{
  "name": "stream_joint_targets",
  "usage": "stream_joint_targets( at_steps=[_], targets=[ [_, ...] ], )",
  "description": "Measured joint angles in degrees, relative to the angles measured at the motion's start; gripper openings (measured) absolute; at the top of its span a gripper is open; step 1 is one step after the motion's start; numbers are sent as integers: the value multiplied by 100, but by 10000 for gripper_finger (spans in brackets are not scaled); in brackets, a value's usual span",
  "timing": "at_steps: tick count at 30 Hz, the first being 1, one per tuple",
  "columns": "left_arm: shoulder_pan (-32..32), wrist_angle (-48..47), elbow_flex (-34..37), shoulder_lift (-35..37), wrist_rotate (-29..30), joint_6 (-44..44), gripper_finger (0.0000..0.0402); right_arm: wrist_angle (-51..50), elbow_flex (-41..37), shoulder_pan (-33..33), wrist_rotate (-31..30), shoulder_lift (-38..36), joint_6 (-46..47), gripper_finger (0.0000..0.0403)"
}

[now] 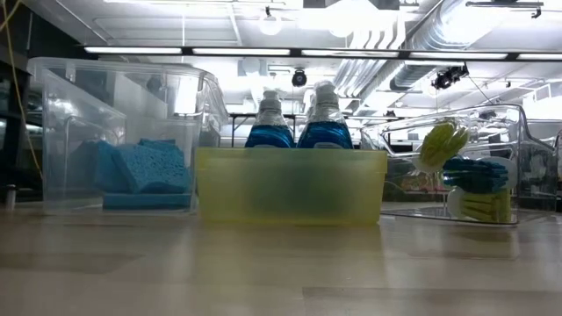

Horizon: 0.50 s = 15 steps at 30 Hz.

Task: Pick & Place Kitchen Sink Supplies
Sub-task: Put the blue toilet brush into the transparent bin

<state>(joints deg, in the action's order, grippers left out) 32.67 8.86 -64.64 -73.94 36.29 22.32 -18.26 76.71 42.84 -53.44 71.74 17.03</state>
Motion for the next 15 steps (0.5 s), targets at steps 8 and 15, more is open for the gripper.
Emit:
stream_joint_targets(
  at_steps=[8, 15],
  targets=[
    [-470, 441, 4, -262, -629, -256, 51, 1782, 0, -557, 370, 369, -1551, 183],
    [-536, 697, 4, -436, -797, -296, 52, 2859, 0, -1246, 1624, 392, -1802, 183]
  ],
)
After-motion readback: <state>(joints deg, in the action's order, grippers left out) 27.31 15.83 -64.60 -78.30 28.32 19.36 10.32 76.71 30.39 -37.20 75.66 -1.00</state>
